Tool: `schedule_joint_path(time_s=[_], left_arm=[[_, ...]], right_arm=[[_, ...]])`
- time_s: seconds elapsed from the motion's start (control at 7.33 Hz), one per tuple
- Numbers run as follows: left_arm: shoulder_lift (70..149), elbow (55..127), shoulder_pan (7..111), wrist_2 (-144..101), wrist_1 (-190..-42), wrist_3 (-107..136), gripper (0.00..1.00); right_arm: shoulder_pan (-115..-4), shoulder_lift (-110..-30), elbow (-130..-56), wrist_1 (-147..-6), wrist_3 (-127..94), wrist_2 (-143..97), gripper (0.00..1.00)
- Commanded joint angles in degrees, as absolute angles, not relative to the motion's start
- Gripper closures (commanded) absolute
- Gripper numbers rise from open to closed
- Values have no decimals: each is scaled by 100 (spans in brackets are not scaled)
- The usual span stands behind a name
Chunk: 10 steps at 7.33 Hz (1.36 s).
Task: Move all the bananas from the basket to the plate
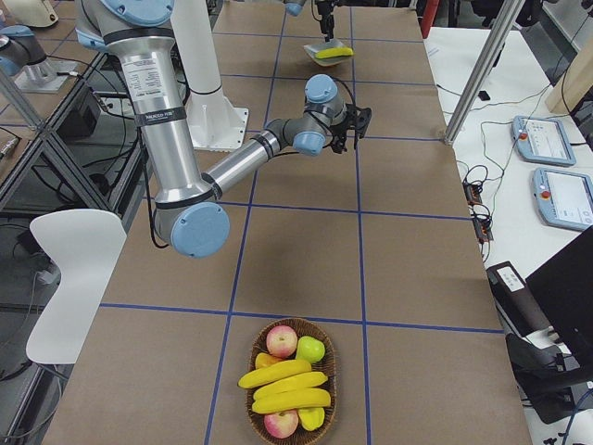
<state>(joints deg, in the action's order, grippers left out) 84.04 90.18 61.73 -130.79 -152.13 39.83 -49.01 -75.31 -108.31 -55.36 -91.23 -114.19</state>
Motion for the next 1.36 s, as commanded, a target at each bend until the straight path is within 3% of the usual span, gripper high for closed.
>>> schedule_joint_path(time_s=[0.0, 0.27, 0.82, 1.23], left_arm=[[8420, 9018, 6170, -13096, -15214, 3990, 17], [8446, 9053, 6170, -13113, -15240, 3999, 17], [8464, 9018, 6319, -13359, -15144, 3876, 16], [8551, 8956, 6328, -13351, -15117, 3911, 12]], right_arm=[[-4983, -7594, -10828, -5537, -9123, -11417, 0], [-5298, -8013, -10907, -5511, -8626, -11487, 0], [-6211, -9752, -10960, -5484, -5906, -11680, 0], [-8009, -10265, -10025, -5511, -3041, -13090, 0]])
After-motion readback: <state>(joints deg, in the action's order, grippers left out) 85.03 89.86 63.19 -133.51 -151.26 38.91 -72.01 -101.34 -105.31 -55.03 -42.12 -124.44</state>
